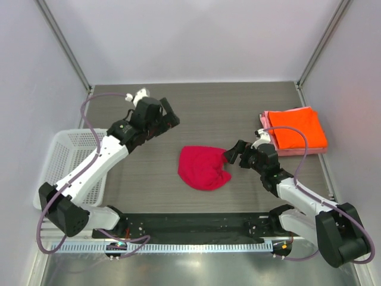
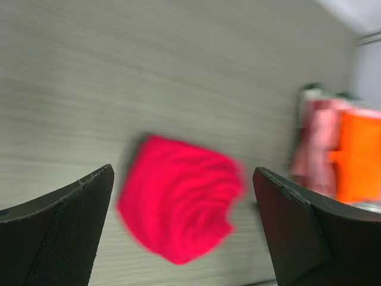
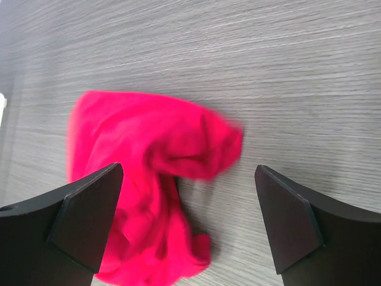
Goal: Fold and stack the t-shirts
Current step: Move the tshirt to the center of the board, then flatten the tshirt out
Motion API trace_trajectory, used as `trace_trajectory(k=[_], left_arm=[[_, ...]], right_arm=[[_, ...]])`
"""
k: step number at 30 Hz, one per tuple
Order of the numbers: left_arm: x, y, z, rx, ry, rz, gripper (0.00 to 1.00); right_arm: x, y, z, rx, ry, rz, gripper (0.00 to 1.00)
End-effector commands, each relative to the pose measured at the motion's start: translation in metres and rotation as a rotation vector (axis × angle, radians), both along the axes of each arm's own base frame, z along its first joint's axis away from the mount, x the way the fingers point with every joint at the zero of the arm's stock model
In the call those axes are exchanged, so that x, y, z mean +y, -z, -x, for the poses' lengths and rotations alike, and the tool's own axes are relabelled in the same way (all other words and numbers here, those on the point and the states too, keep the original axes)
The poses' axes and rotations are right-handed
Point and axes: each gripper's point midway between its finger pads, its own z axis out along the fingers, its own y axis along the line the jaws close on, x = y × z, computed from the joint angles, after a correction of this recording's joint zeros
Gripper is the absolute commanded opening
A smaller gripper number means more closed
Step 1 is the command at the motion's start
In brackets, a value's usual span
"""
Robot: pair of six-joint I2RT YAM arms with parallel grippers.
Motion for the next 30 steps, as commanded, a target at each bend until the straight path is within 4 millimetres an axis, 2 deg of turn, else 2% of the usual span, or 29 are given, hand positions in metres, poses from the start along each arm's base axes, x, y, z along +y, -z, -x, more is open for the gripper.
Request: trace_trajectory(k=[1,2,3,4,6,9,12,13,15,17,18,19,21,22,23,24,26,27,28,30], left_arm=[[0.034,0.060,0.002,0.044,-0.054,-0.211,1.00],[0.031,0.085,0.009,0.083,-0.009,-0.229,1.00],[0.024,0.091,0.007,0.062,0.040,-0.227,0.98],[0.016,0.098,0.011,0.075,0.094,-0.213,0.96],[0.012,0.118,0.015,0.083,0.145,-0.232,0.95],[0.006,0.133,0.020,0.062,0.207,-0.221,0.95],[-0.005,0.133,0.021,0.007,0.280,-0.198,0.95],[-0.005,0.140,0.022,0.008,0.299,-0.214,0.95],[-0.006,0.144,0.021,-0.004,0.318,-0.233,0.94],[0.001,0.151,0.019,-0.008,0.308,-0.276,0.93],[0.003,0.153,0.018,-0.014,0.299,-0.286,0.93],[0.008,0.162,0.021,-0.004,0.296,-0.303,0.93],[0.012,0.158,0.018,-0.057,0.280,-0.306,0.92],[0.014,0.159,0.018,-0.071,0.273,-0.309,0.92],[0.016,0.162,0.019,-0.076,0.266,-0.313,0.92],[0.018,0.155,0.020,-0.093,0.258,-0.307,0.92],[0.020,0.151,0.021,-0.122,0.241,-0.291,0.91],[0.023,0.149,0.024,-0.134,0.232,-0.279,0.91],[0.026,0.147,0.024,-0.144,0.219,-0.277,0.91],[0.032,0.147,0.027,-0.158,0.194,-0.278,0.91]], right_arm=[[0.009,-0.015,-0.004,-0.067,-0.048,-0.021,0.98],[0.012,-0.012,-0.004,-0.058,-0.059,-0.023,0.97],[0.014,-0.013,-0.004,-0.058,-0.072,-0.028,0.95],[0.019,-0.013,-0.002,-0.053,-0.103,-0.039,0.89],[0.022,-0.009,-0.003,-0.036,-0.118,-0.041,0.83],[0.023,0.001,-0.003,0.010,-0.117,-0.032,0.75],[0.020,0.006,-0.005,0.037,-0.096,-0.015,0.72],[0.020,0.009,-0.007,0.047,-0.094,-0.011,0.72],[0.026,0.005,-0.012,0.038,-0.113,-0.025,0.72],[0.034,0.006,-0.014,0.055,-0.141,-0.052,0.73],[0.039,0.000,-0.018,0.052,-0.147,-0.081,0.73],[0.043,0.003,-0.020,0.069,-0.153,-0.095,0.73],[0.052,-0.004,-0.028,0.077,-0.173,-0.131,0.70],[0.056,-0.006,-0.031,0.087,-0.174,-0.152,0.67],[0.060,0.000,-0.034,0.114,-0.181,-0.158,0.63],[0.067,-0.010,-0.041,0.098,-0.207,-0.178,0.44],[0.074,-0.015,-0.049,0.102,-0.219,-0.190,0.19],[0.078,-0.030,-0.063,0.071,-0.222,-0.195,0.02],[0.079,-0.040,-0.072,0.050,-0.216,-0.187,0.01],[0.077,-0.079,-0.092,-0.005,-0.198,-0.137,0.01]])
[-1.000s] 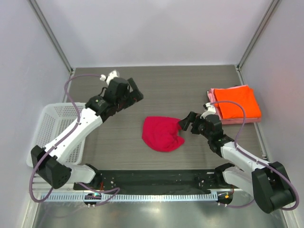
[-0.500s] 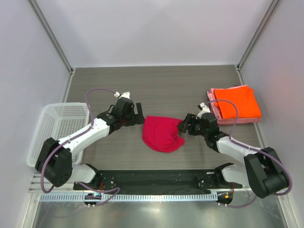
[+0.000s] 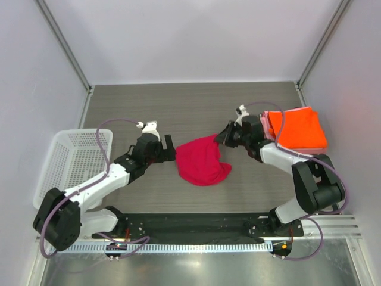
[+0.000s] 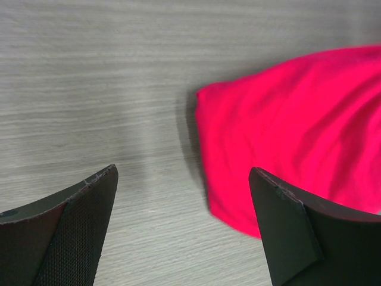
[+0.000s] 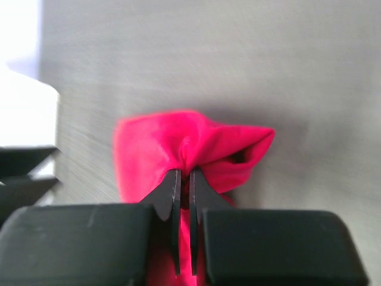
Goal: Fold and stack the t-shirts
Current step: Flatten the tshirt out
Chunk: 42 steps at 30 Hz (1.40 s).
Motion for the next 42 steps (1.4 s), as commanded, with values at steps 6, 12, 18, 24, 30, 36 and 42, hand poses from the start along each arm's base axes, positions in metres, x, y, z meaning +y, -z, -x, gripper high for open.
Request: trace_trajectory(k=[6,12,18,24,30,36,42], left_arm=[[0.032,-0.052,-0.013,-0.231,-0.174,0.042,0.93],[0.057,-0.060,-0.008,-0.267,-0.289,0.033,0.96],[0.063,-0.056,-0.005,-0.266,-0.314,0.032,0.98],[0.071,-0.052,-0.007,-0.252,-0.363,-0.001,0.99],[0.077,-0.043,-0.009,-0.213,-0.400,-0.061,0.99],[0.057,-0.034,-0.013,-0.175,-0.306,-0.053,0.97],[0.052,-0.028,-0.017,-0.150,-0.287,-0.079,0.96]], right_arm=[[0.027,-0.232,-0.045,-0.445,-0.058,0.031,0.01],[0.087,-0.238,0.046,-0.469,-0.319,0.066,0.01],[0.122,-0.124,0.141,-0.274,-0.618,0.226,0.61],[0.077,-0.107,0.132,-0.317,-0.419,0.308,0.71],[0.042,-0.084,0.088,-0.260,-0.185,0.420,0.56],[0.058,-0.033,0.049,-0.129,-0.196,0.486,0.52],[0.097,0.001,0.024,-0.115,-0.293,0.476,0.52]])
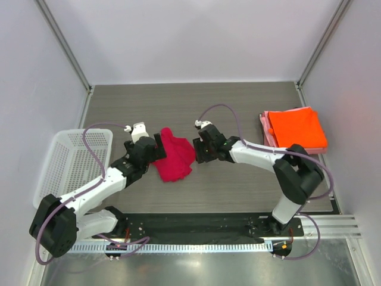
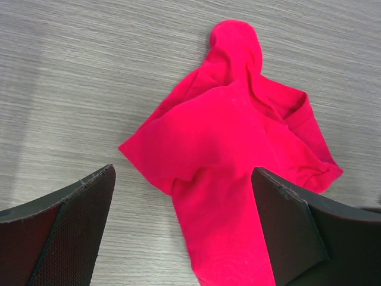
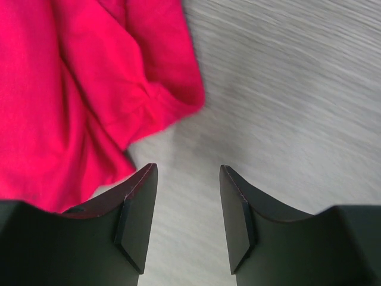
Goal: Fold and stack the t-shirts
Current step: Flatten the tshirt out
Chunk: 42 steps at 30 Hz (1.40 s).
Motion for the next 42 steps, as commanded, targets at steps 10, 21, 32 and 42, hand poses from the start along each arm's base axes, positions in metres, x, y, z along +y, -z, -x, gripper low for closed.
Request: trace_trajectory(k=[10,21,32,42], left_arm=[[-0.010,-0.020,-0.010,-0.043,0.021,0.034,0.96],[-0.017,-0.021,-0.008,-0.041,0.059,0.051,0.94],[-0.038,-0.067,0.005,-0.175,0.193,0.207,0.93],[-0.086,-0.084,0.014,-0.136,0.390,0.362,0.94]], right_arm=[[0.059,0.012,-0.054,-0.061,-0.082,-0.058,0.52],[0.028,-0.114,-0.074,-0.243,0.020,-0.183,0.01],[-0.020,-0.343,-0.033,-0.567,0.043,-0.372,0.01],[-0.025,-0.367,-0.011,-0.567,0.016,-0.443,0.01]])
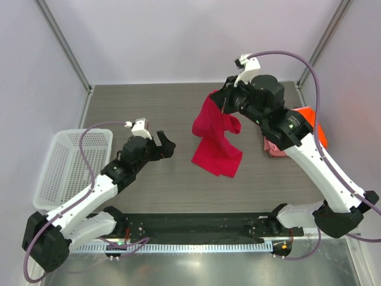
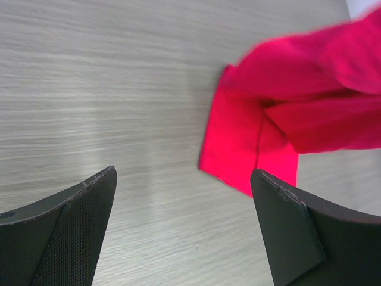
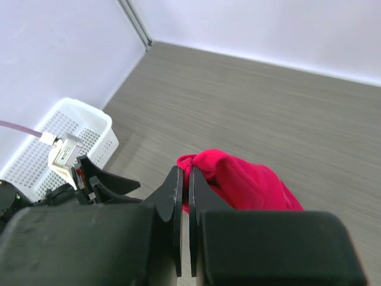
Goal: Fold and stack the t-shirts
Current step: Flatten the tshirt out
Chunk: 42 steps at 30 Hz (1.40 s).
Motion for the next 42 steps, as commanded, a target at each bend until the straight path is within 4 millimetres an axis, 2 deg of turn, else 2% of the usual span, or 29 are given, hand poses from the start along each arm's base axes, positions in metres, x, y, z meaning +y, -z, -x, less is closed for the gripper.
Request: trace_trajectory(k=[1,4,5,7,8,9,11,12,15,16,18,19,20,22,23,25,27,28,30,32,33,34,35,36,37,38,39,40,42], left_arm=[[-0.035,-0.015,-0.001,0.001,0.128,0.081,0.93],[-0.048,0.003,-0.003,0.083,0.154,0.096,0.93],[-0.053,0.015,-0.004,0.128,0.151,0.095,0.91],[-0.066,0.027,0.000,0.176,0.174,0.093,0.86],[-0.072,0.035,0.002,0.202,0.182,0.087,0.81],[-0.078,0.054,0.003,0.264,0.170,0.079,0.78],[-0.092,0.068,0.009,0.305,0.177,0.064,0.75],[-0.095,0.088,0.009,0.355,0.165,0.038,0.73],[-0.114,0.096,0.004,0.392,0.185,0.035,0.68],[-0.123,0.101,-0.003,0.409,0.185,0.032,0.65],[-0.124,0.111,-0.008,0.443,0.160,0.001,0.63],[-0.124,0.124,-0.012,0.474,0.135,-0.028,0.63],[-0.128,0.119,-0.021,0.468,0.117,-0.035,0.63],[-0.123,0.139,-0.026,0.515,0.076,-0.095,0.63],[-0.131,0.137,-0.031,0.523,0.082,-0.090,0.61],[-0.142,0.145,-0.028,0.565,0.118,-0.079,0.52],[-0.147,0.159,-0.028,0.606,0.126,-0.084,0.33],[-0.146,0.163,-0.027,0.612,0.121,-0.088,0.18],[-0.145,0.160,-0.030,0.598,0.126,-0.080,0.03],[-0.134,0.155,-0.033,0.594,0.115,-0.082,0.00],[-0.128,0.136,-0.038,0.561,0.116,-0.062,0.00],[-0.112,0.129,-0.047,0.565,0.094,-0.032,0.00],[-0.096,0.123,-0.047,0.566,0.081,-0.025,0.00],[-0.082,0.098,-0.054,0.516,0.074,0.003,0.00],[-0.058,0.084,-0.065,0.497,0.034,0.024,0.00],[-0.042,0.076,-0.063,0.511,0.019,0.023,0.00],[-0.028,0.050,-0.064,0.458,0.022,0.017,0.00],[-0.007,0.038,-0.069,0.443,-0.021,0.014,0.00],[0.018,0.013,-0.065,0.416,-0.070,-0.036,0.00]], right_arm=[[0.001,-0.003,0.006,0.003,-0.021,-0.008,0.01],[-0.005,-0.002,0.005,-0.002,0.005,0.004,0.01],[-0.008,-0.002,0.006,-0.006,0.017,0.007,0.01],[-0.018,-0.001,0.002,-0.012,0.070,0.021,0.01],[-0.021,-0.001,0.001,-0.018,0.086,0.030,0.01],[-0.026,-0.003,0.001,-0.023,0.107,0.032,0.01],[-0.038,-0.004,-0.003,-0.034,0.172,0.045,0.01],[-0.044,-0.004,-0.003,-0.036,0.196,0.051,0.01],[-0.060,-0.002,-0.006,-0.039,0.271,0.068,0.01],[-0.064,-0.003,-0.005,-0.044,0.287,0.071,0.01],[-0.073,0.001,-0.006,-0.041,0.331,0.086,0.01],[-0.078,0.000,-0.006,-0.045,0.346,0.085,0.01],[-0.081,0.004,-0.006,-0.040,0.358,0.093,0.01],[-0.085,0.005,-0.005,-0.041,0.366,0.096,0.01],[-0.087,0.005,-0.004,-0.044,0.374,0.098,0.01],[-0.091,0.007,-0.004,-0.044,0.388,0.106,0.01],[-0.096,0.006,-0.005,-0.047,0.410,0.109,0.01],[-0.098,0.008,-0.006,-0.044,0.418,0.115,0.01],[-0.103,0.009,-0.006,-0.042,0.444,0.116,0.01],[-0.112,0.015,-0.007,-0.020,0.495,0.124,0.01],[-0.118,0.024,-0.008,0.005,0.524,0.148,0.01],[-0.129,0.032,-0.009,0.019,0.580,0.173,0.01],[-0.136,0.037,-0.010,0.032,0.613,0.179,0.01],[-0.151,0.042,-0.012,0.043,0.663,0.186,0.01],[-0.158,0.052,-0.014,0.063,0.690,0.199,0.01],[-0.167,0.056,-0.017,0.077,0.718,0.185,0.01],[-0.182,0.060,-0.021,0.092,0.762,0.177,0.01],[-0.187,0.067,-0.024,0.114,0.764,0.171,0.01],[-0.195,0.074,-0.029,0.141,0.785,0.146,0.01]])
